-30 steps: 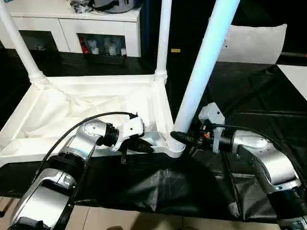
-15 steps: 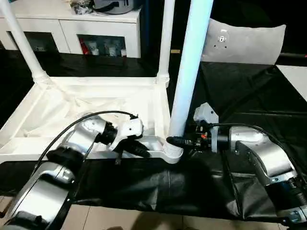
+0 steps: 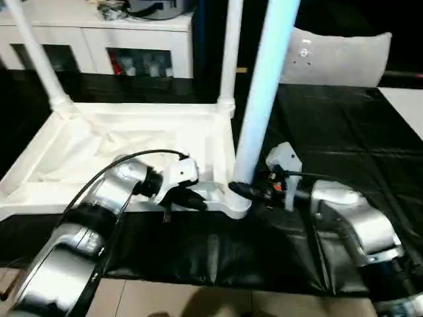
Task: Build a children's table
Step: Rotate leg to tighten
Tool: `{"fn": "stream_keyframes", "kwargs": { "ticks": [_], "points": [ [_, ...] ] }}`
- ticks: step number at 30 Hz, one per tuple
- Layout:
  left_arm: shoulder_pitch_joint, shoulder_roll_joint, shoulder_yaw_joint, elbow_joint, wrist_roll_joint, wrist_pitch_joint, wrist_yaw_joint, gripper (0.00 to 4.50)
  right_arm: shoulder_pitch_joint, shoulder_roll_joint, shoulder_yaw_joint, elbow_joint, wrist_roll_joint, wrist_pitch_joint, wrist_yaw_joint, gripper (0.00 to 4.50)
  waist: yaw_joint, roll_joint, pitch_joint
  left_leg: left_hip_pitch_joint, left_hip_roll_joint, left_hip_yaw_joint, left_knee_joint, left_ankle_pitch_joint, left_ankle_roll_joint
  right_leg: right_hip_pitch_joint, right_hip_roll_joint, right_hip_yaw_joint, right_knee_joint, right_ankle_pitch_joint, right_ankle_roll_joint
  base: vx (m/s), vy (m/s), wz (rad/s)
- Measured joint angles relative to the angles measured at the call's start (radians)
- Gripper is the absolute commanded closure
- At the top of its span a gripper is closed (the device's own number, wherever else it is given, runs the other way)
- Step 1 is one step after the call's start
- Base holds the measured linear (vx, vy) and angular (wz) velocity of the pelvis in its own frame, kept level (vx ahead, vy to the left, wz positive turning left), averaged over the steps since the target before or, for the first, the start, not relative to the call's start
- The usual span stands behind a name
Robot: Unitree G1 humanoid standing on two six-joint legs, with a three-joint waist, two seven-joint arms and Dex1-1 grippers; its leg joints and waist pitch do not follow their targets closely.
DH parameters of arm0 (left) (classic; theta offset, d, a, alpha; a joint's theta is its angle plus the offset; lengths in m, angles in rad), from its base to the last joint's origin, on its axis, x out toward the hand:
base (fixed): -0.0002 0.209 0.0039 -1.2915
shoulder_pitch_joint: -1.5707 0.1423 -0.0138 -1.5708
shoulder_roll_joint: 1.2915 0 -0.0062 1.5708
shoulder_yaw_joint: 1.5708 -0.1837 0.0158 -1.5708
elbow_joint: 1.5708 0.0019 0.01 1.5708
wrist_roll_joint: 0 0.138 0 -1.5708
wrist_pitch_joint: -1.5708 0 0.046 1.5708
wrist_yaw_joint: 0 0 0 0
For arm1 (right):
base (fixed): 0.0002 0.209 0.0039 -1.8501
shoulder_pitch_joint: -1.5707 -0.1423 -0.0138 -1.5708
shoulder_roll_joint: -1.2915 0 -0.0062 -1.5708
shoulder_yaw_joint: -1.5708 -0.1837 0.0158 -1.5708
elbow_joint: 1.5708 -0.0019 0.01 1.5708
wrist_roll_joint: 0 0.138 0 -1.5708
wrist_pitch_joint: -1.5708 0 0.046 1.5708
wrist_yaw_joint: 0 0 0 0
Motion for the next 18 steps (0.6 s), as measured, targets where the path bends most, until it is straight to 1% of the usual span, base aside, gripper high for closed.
{"fn": "stream_keyframes", "kwargs": {
  "ticks": [1, 2, 3, 5, 6, 8, 9, 11, 13, 15, 18],
  "points": [
    [0.032, 0.006, 0.01, -0.062, -0.003, 0.044, 0.02, 4.5, 0.005, 0.023, -0.004, -0.004, -0.001, 0.003, -0.029, 2.64, -0.009, 0.0, 0.0, 0.0, 0.0, 0.0, 0.0, 0.0, 0.0, 0.0, 0.0, 0.0, 0.0, 0.0, 0.0, 0.0, 0.0, 0.0],
    [0.047, 0.006, 0.015, -0.095, -0.004, 0.078, 0.035, 4.5, 0.004, 0.038, -0.008, -0.003, -0.001, 0.004, -0.054, 2.64, -0.014, 0.001, 0.001, 0.0, 0.0, 0.0, 0.001, 0.0, 0.0, -0.001, 0.0, 0.0, 0.0, 0.0, 0.0, 0.0, 0.0, 0.0],
    [0.074, 0.002, 0.024, -0.154, -0.005, 0.128, 0.072, 4.5, 0.001, 0.063, -0.018, 0.003, -0.006, 0.007, -0.095, 2.64, -0.021, 0.001, 0.001, 0.0, -0.001, 0.0, 0.001, 0.0, 0.0, -0.002, -0.001, 0.0, -0.002, 0.0, 0.0, 0.0, 0.0, 0.0],
    [0.112, -0.016, 0.043, -0.236, -0.004, 0.216, 0.149, 4.5, -0.028, 0.105, -0.039, 0.041, -0.019, 0.008, -0.164, 2.64, -0.039, 0.001, 0.001, 0.0, -0.001, 0.0, 0.001, 0.0, 0.0, -0.004, -0.001, 0.0, -0.004, 0.0, 0.0, 0.0, 0.0, 0.0],
    [0.128, -0.037, 0.052, -0.28, 0.001, 0.271, 0.199, 4.5, -0.049, 0.124, -0.046, 0.069, -0.026, 0.008, -0.204, 2.64, -0.049, 0.001, 0.002, -0.001, -0.001, 0.0, 0.001, 0.0, 0.0, -0.005, -0.001, -0.001, -0.004, 0.0, 0.0, 0.0, 0.0, 0.0],
    [0.154, -0.074, 0.064, -0.349, 0.013, 0.35, 0.267, 4.5, -0.08, 0.146, -0.057, 0.108, -0.035, 0.008, -0.253, 2.64, -0.063, 0.001, 0.002, -0.002, -0.001, 0.0, 0.001, 0.0, 0.0, -0.007, -0.001, -0.002, -0.005, 0.0, 0.0, 0.0, 0.0, 0.0],
    [0.166, -0.105, 0.069, -0.389, 0.033, 0.401, 0.315, 4.5, -0.102, 0.157, -0.067, 0.136, -0.043, 0.008, -0.279, 2.64, -0.068, 0.001, 0.002, -0.003, -0.001, 0.0, 0.001, 0.0, 0.0, -0.007, 0.0, -0.002, -0.005, 0.0, 0.0, 0.0, 0.0, 0.0],
    [0.172, -0.142, 0.068, -0.428, 0.059, 0.453, 0.37, 4.5, -0.125, 0.168, -0.074, 0.163, -0.055, 0.008, -0.308, 2.64, -0.071, -0.001, 0.002, -0.005, 0.0, 0.0, 0.0, 0.0, 0.0, -0.008, 0.001, -0.003, -0.004, 0.0, 0.0, 0.0, 0.0, 0.0],
    [0.177, -0.18, 0.054, -0.466, 0.096, 0.496, 0.442, 4.5, -0.147, 0.182, -0.081, 0.189, -0.068, 0.004, -0.343, 2.64, -0.068, -0.002, 0.002, -0.006, 0.001, -0.001, -0.002, 0.0, 0.0, -0.009, 0.001, -0.003, -0.002, 0.001, -0.001, 0.0, 0.0, 0.0],
    [0.177, -0.198, 0.048, -0.472, 0.101, 0.506, 0.481, 4.5, -0.151, 0.185, -0.082, 0.19, -0.077, 0.004, -0.363, 2.64, -0.061, -0.004, 0.001, -0.006, 0.0, 0.0, -0.004, 0.0, 0.0, -0.011, 0.001, -0.002, 0.002, 0.002, -0.004, 0.0, 0.0, 0.0],
    [0.173, -0.197, 0.038, -0.482, 0.1, 0.521, 0.506, 4.5, -0.153, 0.192, -0.082, 0.189, -0.089, 0.002, -0.374, 2.64, -0.05, -0.004, 0.0, -0.003, 0.001, 0.001, -0.01, -0.001, -0.001, -0.011, 0.002, -0.003, 0.003, 0.006, -0.007, 0.0, 0.0, 0.0]
  ]
}}
